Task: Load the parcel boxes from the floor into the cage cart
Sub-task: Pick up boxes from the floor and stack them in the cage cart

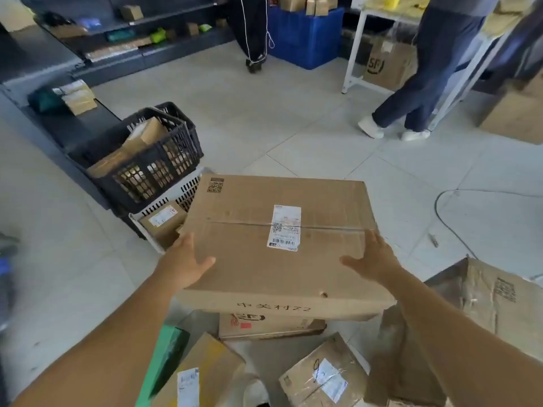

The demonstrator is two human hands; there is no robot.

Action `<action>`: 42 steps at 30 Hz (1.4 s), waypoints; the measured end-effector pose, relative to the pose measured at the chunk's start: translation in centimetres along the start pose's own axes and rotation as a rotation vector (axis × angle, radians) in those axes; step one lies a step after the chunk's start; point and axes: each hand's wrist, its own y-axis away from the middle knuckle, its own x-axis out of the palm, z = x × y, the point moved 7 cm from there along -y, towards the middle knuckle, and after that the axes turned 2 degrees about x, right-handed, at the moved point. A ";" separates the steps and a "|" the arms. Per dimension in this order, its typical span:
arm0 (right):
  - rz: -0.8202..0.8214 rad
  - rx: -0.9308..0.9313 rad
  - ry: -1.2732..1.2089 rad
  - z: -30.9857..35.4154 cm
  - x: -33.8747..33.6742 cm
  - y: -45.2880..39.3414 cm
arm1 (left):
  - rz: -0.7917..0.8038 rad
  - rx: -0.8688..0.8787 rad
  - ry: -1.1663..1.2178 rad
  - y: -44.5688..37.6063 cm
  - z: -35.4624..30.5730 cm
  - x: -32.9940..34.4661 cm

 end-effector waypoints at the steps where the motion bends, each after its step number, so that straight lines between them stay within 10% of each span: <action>1: -0.009 0.038 -0.011 -0.2 0.2 -0.6 | 0.004 -0.004 0.021 -0.9 0.5 0.0; 12: -0.019 0.360 -0.260 -3.9 3.0 -4.7 | 0.025 -0.103 0.211 -8.3 2.4 1.3; 42: 0.050 0.240 -0.545 -5.8 1.9 -7.4 | -0.005 -0.269 0.566 -8.0 4.1 2.3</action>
